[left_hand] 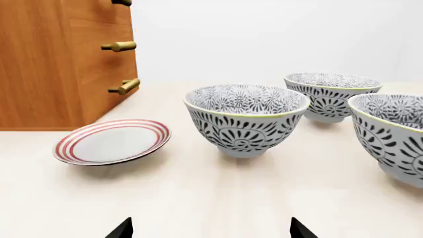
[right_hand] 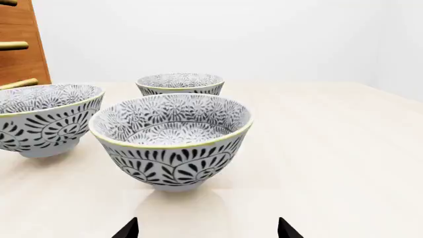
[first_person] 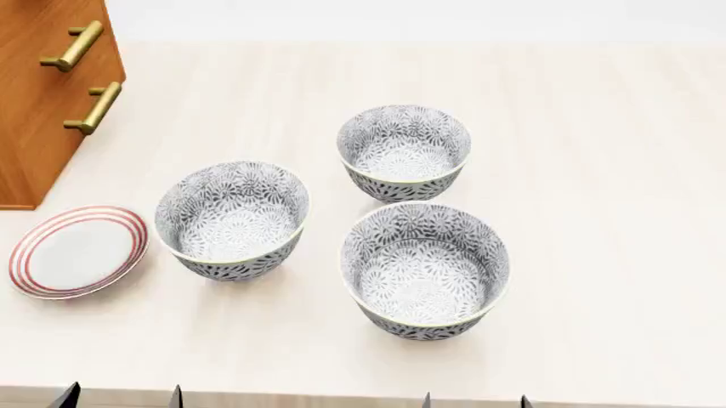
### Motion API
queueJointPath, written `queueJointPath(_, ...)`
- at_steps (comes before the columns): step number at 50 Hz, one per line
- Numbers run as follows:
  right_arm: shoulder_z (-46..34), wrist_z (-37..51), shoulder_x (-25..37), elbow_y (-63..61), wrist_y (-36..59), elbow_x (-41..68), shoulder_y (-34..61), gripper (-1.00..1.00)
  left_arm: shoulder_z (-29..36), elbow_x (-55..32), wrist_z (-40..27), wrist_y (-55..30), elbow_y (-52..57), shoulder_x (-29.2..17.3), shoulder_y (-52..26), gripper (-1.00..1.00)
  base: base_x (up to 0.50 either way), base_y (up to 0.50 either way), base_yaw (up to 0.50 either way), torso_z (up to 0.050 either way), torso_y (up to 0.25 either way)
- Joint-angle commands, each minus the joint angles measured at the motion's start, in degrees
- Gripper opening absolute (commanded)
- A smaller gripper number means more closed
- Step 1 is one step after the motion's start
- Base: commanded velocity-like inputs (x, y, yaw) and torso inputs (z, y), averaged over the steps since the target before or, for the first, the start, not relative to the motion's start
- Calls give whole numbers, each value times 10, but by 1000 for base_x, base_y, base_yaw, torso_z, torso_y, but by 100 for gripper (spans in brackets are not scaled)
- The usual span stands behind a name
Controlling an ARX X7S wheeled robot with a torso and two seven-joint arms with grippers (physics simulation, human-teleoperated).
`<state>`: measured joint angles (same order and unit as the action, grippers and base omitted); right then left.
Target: Stack the bowl at the front on the bowl in the middle.
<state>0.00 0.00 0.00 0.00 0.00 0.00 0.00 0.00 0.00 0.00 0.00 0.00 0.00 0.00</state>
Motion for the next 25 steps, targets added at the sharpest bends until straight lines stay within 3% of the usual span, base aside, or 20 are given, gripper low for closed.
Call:
queueJointPath(1, -16, 16, 13, 0, -1, 13, -1, 100, 10, -9, -10, 3, -2, -9, 0, 100, 0, 0, 0, 0, 0)
queueJointPath(13, -30, 35, 31, -25, 35, 38, 11, 100, 28, -44, -34, -42, 25, -24, -9, 100, 0, 0, 0, 0, 0)
queueJointPath(23, -20, 40, 69, -236, 323, 100, 93, 100, 21, -91, -52, -303, 218, -54, -98, 100, 0, 0, 0, 0, 0)
queueJointPath(25, -19, 41, 73, -243, 334, 102, 107, 100, 20, -99, -52, -329, 237, -58, -115, 100, 0, 0, 0, 0, 0)
